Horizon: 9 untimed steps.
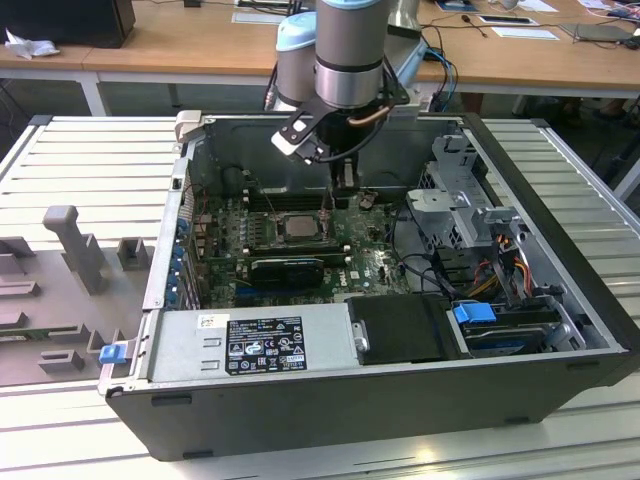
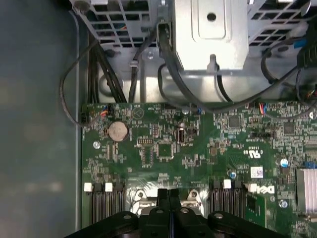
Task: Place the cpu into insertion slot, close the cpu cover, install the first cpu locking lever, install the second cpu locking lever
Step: 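Close the cpu cover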
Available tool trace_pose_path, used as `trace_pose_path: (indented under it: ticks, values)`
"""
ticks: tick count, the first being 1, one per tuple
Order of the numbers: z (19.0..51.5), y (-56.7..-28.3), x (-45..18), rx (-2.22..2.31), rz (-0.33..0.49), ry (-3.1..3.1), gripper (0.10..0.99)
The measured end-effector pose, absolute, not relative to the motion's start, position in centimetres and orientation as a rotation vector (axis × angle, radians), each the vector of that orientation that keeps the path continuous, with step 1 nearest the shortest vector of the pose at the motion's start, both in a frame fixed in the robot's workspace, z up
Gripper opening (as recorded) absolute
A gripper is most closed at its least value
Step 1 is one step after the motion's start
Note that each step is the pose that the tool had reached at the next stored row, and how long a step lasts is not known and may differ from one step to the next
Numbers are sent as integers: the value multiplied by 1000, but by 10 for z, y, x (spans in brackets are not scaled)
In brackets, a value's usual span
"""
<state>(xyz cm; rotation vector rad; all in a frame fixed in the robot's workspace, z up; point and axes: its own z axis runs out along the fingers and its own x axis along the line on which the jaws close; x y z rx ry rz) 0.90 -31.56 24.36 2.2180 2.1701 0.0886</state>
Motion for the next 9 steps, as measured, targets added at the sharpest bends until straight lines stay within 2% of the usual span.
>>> trace_pose_path:
  ticks: [9]
  values:
    - [238, -316, -15, 2218, 88, 2170, 106]
